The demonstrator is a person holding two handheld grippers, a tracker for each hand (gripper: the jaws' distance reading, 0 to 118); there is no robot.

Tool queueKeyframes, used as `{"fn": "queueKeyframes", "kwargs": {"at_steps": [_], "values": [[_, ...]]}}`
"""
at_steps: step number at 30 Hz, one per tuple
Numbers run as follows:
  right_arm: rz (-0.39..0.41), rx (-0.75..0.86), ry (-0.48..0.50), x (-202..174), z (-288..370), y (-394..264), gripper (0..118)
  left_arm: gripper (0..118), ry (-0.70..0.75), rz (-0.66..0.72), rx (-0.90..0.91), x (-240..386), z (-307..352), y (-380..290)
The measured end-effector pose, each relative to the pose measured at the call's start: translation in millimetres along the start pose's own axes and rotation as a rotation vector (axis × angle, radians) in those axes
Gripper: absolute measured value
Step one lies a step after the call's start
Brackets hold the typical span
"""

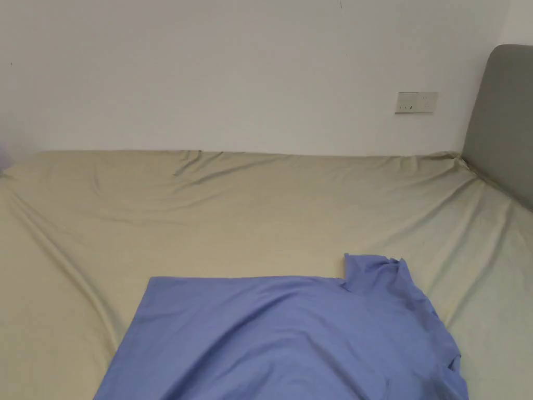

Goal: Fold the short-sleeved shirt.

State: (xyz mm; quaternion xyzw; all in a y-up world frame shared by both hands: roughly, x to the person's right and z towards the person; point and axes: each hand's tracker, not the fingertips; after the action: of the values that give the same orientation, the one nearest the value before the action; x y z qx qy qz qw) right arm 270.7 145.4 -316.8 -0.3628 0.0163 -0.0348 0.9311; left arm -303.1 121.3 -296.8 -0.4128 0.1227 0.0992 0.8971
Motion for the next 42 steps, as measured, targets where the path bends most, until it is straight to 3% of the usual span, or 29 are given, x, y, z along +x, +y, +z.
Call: {"fn": "queueKeyframes", "kwargs": {"at_steps": [4,9,11,13,14,15,16,17,19,21,22,23,24,27,30,32,33,36,37,42], "values": [[-0.005,-0.034,-0.022,7.1,5.7,-31.8,5,4,0.029,-0.015,-0.034,-5.7,1.0,-25.8],[-0.094,-0.045,-0.034,15.0,8.4,-64.2,5,4,0.014,0.054,-0.037,-15.0,9.3,-39.8],[-0.082,-0.055,-0.053,12.1,0.8,-73.1,5,4,0.02,0.061,-0.039,-13.2,5.2,-44.0],[-0.065,-0.068,-0.063,4.2,-4.2,-75.4,12,20,0.028,0.06,-0.047,-14.2,-4.0,-47.8],[-0.058,-0.066,-0.062,2.1,-5.4,-76.8,19,38,0.048,0.053,-0.076,-14.0,-7.4,-49.1],[-0.054,-0.069,-0.057,2.0,-6.5,-77.2,37,68,0.054,0.058,-0.094,-15.5,-9.7,-51.1],[-0.049,-0.073,-0.051,3.5,-6.6,-76.7,51,79,0.051,0.076,-0.095,-23.7,-15.1,-54.5],[-0.045,-0.07,-0.051,4.6,-6.1,-76.7,59,80,0.042,0.103,-0.088,-28.0,-11.4,-57.2],[-0.039,-0.06,-0.07,5.3,1.4,-72.6,59,59,0.005,0.173,-0.047,-35.1,3.3,-58.2],[-0.045,-0.061,-0.086,9.3,13.0,-64.1,59,16,0.014,0.183,0.009,-31.4,27.2,-56.1],[-0.05,-0.059,-0.079,11.2,20.1,-59.3,58,7,0.027,0.178,0.05,-30.3,38.2,-55.9],[-0.054,-0.048,-0.072,11.1,26.9,-55.9,50,4,0.045,0.151,0.09,-29.2,47.7,-55.6],[-0.052,-0.04,-0.066,10.3,31.6,-53.9,25,0,0.053,0.14,0.109,-24.6,62.9,-54.1],[-0.007,0.002,-0.087,3.5,42.6,-50.9,2,0,0.055,0.137,0.101,-23.2,73.2,-56.5],[-0.019,-0.008,-0.047,-1.7,48.4,-53.3,2,0,0.043,0.122,0.056,-29.7,57.1,-65.9],[-0.07,-0.017,-0.018,-1.0,45.2,-58.6,2,0,0.067,0.116,0.014,-30.5,43.2,-71.0],[-0.078,-0.021,-0.012,-1.9,44.3,-58.7,2,11,0.052,0.125,0.013,-31.6,39.6,-71.9],[-0.069,-0.031,-0.034,-2.4,45.4,-60.5,2,100,0.019,0.131,0.014,-33.8,26.3,-73.1],[-0.07,-0.037,-0.034,-4.3,47.0,-57.7,2,105,0.01,0.118,0.014,-31.1,24.0,-72.1],[-0.079,-0.041,-0.03,-0.3,46.3,-57.4,2,85,0.046,0.053,-0.007,-19.2,1.6,-63.2]]}}
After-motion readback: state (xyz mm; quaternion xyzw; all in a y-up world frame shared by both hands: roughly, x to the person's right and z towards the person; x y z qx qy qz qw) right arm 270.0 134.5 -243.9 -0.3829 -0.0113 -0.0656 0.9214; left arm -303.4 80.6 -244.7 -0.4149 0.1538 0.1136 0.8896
